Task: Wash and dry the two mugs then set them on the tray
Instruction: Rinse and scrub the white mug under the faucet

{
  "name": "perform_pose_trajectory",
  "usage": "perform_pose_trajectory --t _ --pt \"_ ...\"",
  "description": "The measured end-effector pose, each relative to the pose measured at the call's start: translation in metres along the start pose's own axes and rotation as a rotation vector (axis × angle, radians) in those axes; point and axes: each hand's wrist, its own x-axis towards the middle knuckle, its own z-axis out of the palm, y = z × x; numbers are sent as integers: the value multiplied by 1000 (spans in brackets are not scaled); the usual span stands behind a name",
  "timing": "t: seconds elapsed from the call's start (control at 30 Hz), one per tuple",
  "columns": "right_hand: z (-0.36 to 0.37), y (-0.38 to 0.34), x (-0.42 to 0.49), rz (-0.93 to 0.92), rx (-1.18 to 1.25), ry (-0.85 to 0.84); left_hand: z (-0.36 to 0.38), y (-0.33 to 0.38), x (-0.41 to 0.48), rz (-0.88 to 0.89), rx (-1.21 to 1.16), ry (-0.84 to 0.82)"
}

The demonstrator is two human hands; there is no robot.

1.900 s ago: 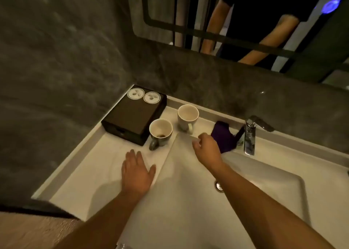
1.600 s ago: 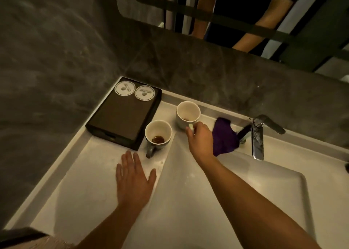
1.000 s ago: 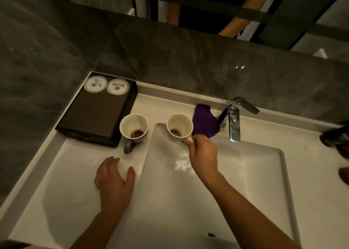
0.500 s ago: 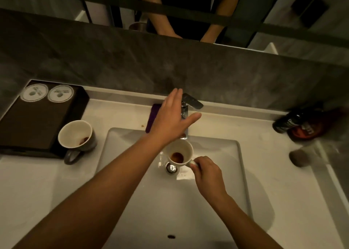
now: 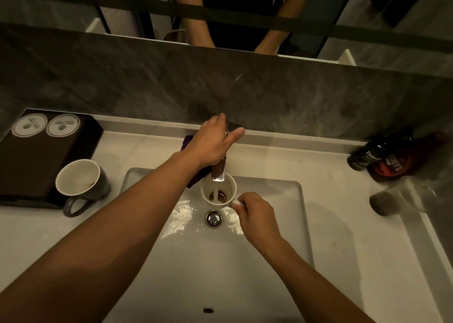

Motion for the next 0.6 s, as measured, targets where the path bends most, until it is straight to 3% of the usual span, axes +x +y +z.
perform_pose_trajectory --t 0.2,0.33,0.43,0.5,0.6 --pt "0 4 -8 -8 1 -18 1 -7 -11 -49 -298 27" --pt "-2 12 -14 -2 3 -25 14 -47 -79 -156 -533 200" --pt "-6 18 -17 -15 -16 -26 37 -82 -133 -248 -634 -43" --pt "-6 18 -13 -31 -32 -31 53 -90 -142 -184 -575 -240" --pt "-1 9 -7 -31 -43 -39 65 -87 -132 -65 -559 -286"
